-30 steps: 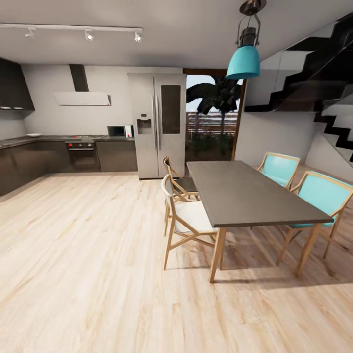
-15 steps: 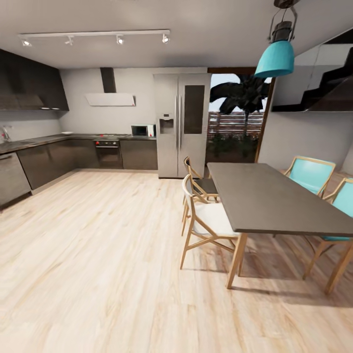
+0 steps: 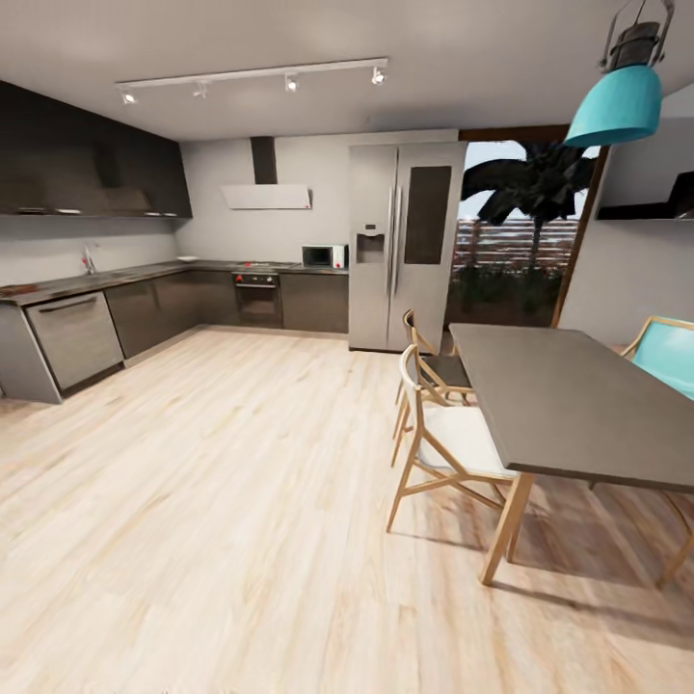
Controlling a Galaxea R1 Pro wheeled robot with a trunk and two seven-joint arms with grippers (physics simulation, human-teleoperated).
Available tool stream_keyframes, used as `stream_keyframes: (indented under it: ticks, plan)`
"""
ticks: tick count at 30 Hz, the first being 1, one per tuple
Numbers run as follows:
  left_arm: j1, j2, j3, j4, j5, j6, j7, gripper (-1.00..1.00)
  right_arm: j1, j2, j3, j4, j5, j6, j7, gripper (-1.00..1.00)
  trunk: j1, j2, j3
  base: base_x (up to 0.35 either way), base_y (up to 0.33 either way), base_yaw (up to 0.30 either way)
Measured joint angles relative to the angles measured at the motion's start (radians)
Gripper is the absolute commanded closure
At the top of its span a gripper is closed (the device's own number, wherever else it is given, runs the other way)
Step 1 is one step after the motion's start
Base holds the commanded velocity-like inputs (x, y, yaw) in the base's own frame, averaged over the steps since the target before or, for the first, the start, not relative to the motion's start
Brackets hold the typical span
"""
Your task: In the kitchen, take the Vidalia onion out of the sink, dice it on the chopping board with the paring knife, put the diced onion into the bowl on the countertop, then place both the paring knife and the chopping board into the sink.
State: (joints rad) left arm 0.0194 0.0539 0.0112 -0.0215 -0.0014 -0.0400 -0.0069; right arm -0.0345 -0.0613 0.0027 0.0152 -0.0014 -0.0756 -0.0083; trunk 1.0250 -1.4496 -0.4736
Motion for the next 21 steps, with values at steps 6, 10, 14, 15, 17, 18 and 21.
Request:
stream_keyframes:
  ticks: [6, 10, 14, 15, 17, 18, 21]
  plan:
    - [0.0, 0.001, 0.0, 0.0, 0.0, 0.0, 0.0, -1.0, 0.0, 0.0, 0.0, 0.0, 0.0, 0.0, 0.0, -1.0, 0.0, 0.0, 0.0, 0.0, 0.0, 0.282]
    - [0.0, 0.001, 0.0, 0.0, 0.0, 0.0, 0.0, -1.0, 0.0, 0.0, 0.0, 0.0, 0.0, 0.0, 0.0, -1.0, 0.0, 0.0, 0.0, 0.084, 0.0, 0.282]
    - [0.0, 0.001, 0.0, 0.0, 0.0, 0.0, 0.0, -1.0, 0.0, 0.0, 0.0, 0.0, 0.0, 0.0, 0.0, -1.0, 0.0, 0.0, 0.0, 0.249, 0.0, 0.282]
    - [0.0, 0.001, 0.0, 0.0, 0.0, 0.0, 0.0, -1.0, 0.0, 0.0, 0.0, 0.0, 0.0, 0.0, 0.0, -1.0, 0.0, 0.0, 0.0, 0.284, 0.05, 0.282]
    - [0.0, 0.001, 0.0, 0.0, 0.0, 0.0, 0.0, -1.0, 0.0, 0.0, 0.0, 0.0, 0.0, 0.0, 0.0, -1.0, -0.001, 0.0, 0.0, 0.301, 0.102, 0.281]
    - [0.0, 0.001, 0.0, 0.0, 0.0, 0.0, 0.0, -1.0, 0.0, 0.0, 0.0, 0.0, 0.0, 0.0, 0.001, -1.0, -0.001, 0.0, 0.0, 0.308, 0.122, 0.281]
    - [0.0, 0.002, 0.0, 0.0, 0.0, 0.0, 0.0, -1.0, 0.0, 0.0, 0.0, 0.0, 0.0, 0.0, 0.0, -1.0, -0.001, 0.0, 0.0, 0.316, 0.142, 0.282]
